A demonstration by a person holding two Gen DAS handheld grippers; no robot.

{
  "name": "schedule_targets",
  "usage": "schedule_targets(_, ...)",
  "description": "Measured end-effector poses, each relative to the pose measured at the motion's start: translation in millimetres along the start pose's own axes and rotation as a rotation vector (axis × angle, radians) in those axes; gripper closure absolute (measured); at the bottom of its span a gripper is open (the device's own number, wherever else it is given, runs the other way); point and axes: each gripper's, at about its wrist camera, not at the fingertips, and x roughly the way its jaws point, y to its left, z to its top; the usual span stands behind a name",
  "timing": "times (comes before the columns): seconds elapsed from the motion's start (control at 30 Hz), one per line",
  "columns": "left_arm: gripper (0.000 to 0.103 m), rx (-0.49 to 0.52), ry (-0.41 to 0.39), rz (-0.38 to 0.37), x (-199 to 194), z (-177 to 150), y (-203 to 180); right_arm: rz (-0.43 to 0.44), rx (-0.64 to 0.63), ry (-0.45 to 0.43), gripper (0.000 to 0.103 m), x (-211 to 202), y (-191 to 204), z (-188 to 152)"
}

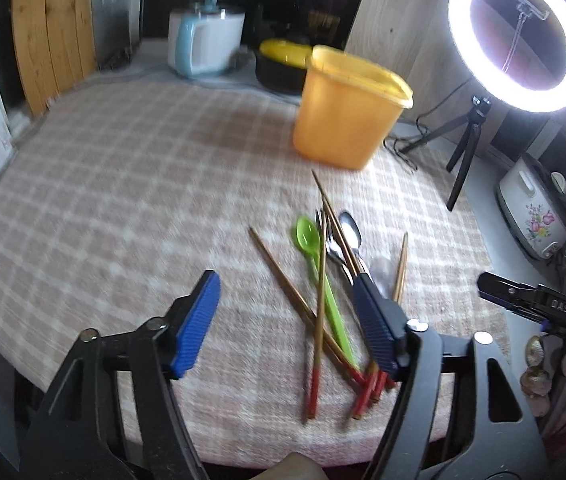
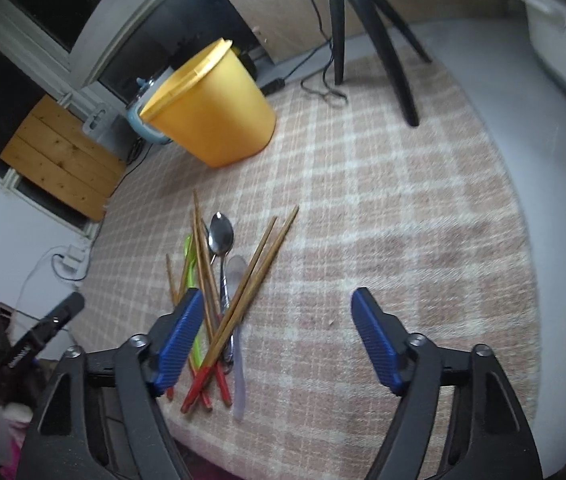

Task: Organize utensils
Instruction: 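Lower the right tool onto a wooden chopstick and close its fingers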

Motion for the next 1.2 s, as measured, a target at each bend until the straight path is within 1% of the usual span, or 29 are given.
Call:
schedule_targets(0.03, 0.041, -0.005, 0.019, -0.007, 3, -1, 0, 0.009, 0.001, 0.011, 0.040, 3, 0, 0)
schedule_targets(0.13, 0.044, -0.004, 0.058, -0.023, 12, -2, -1, 0.069, 0.044, 0.075, 0.048, 20, -5, 0)
schedule_targets(0.17, 0.047, -0.004, 0.075, -0.035, 16, -3, -1, 0.088, 0.062, 0.095, 0.050, 25, -6, 0)
schedule_targets(0.23, 0.050, -0.010, 0.103, -0.059, 23, -2, -1, 0.113, 0.091, 0.126, 0.059, 34, -8, -1)
schedule_targets(0.33, 0.052, 0.005, 0.131, -0.084, 34, 2, -3, 0.132, 0.129, 0.159, 0.066, 46, -10, -2)
schedule_targets(0.4, 0.052, 0.024, 0.138, -0.099, 40, 5, -4, 0.143, 0.154, 0.172, 0.071, 52, -10, -2)
schedule_targets(0.57, 0.054, 0.040, 0.184, -0.161, 57, 14, -3, 0.157, 0.219, 0.173, 0.078, 60, -10, 1)
schedule_targets(0.63, 0.054, 0.059, 0.194, -0.169, 62, 17, -3, 0.140, 0.235, 0.174, 0.086, 64, -10, 2)
schedule_targets(0.77, 0.056, 0.088, 0.227, -0.212, 75, 20, -2, 0.125, 0.314, 0.167, 0.087, 70, -15, -1)
schedule_targets(0.8, 0.057, 0.099, 0.237, -0.220, 79, 21, -3, 0.115, 0.326, 0.165, 0.090, 72, -15, -1)
schedule_targets(0.87, 0.059, 0.109, 0.253, -0.239, 85, 24, -2, 0.111, 0.353, 0.158, 0.090, 74, -16, -2)
schedule_targets(0.9, 0.063, 0.108, 0.259, -0.248, 88, 25, -2, 0.105, 0.364, 0.155, 0.090, 75, -15, -3)
schedule_targets(1.03, 0.063, 0.116, 0.284, -0.290, 98, 30, -1, 0.084, 0.400, 0.144, 0.090, 78, -15, -4)
schedule_targets(1.2, 0.067, 0.134, 0.319, -0.297, 106, 33, 0, 0.059, 0.410, 0.151, 0.090, 83, -9, 3)
